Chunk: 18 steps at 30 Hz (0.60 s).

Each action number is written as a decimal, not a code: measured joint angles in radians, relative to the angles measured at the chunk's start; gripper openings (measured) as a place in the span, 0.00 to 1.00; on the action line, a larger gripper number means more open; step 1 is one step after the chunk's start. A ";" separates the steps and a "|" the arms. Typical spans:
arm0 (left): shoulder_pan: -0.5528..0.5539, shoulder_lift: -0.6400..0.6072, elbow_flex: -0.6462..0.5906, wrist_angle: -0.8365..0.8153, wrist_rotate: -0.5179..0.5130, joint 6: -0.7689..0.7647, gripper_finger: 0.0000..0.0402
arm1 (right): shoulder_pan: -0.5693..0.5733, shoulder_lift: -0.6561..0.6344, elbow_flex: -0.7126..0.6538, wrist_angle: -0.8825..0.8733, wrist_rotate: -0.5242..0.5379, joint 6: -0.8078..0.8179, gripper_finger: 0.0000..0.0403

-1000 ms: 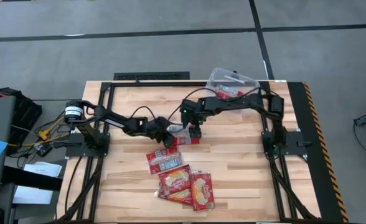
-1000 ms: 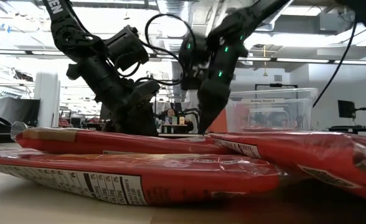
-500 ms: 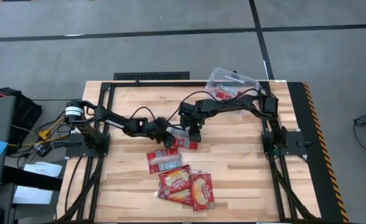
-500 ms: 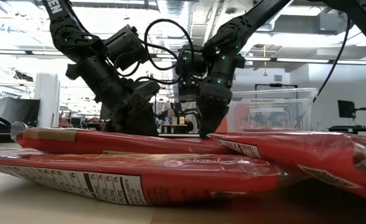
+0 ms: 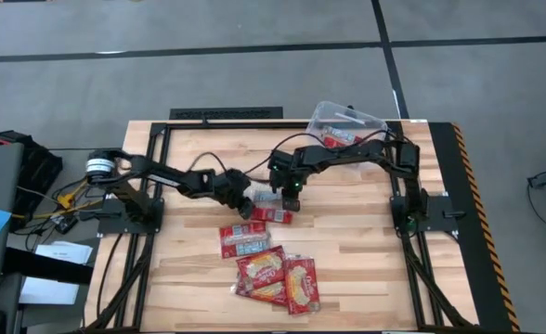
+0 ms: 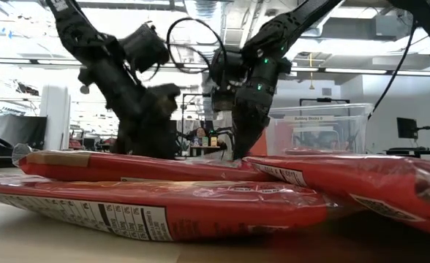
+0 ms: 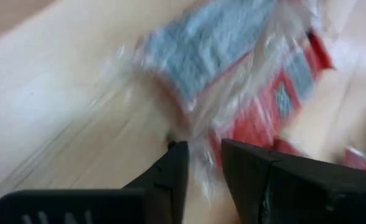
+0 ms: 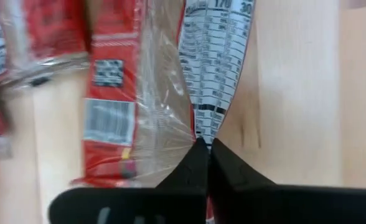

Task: Sort popcorn bags into baskets
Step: Put the red popcorn bag into the transparent bin

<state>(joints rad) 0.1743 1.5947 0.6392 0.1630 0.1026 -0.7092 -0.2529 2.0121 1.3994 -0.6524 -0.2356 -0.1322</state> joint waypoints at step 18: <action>0.060 -0.667 0.003 -0.328 -0.246 -0.006 0.22 | -0.237 -0.436 0.002 -0.100 0.046 -0.030 0.01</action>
<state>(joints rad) 0.2340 0.9277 0.6418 -0.1648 -0.1432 -0.7155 -0.4900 1.5762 1.4017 -0.7523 -0.1896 -0.1618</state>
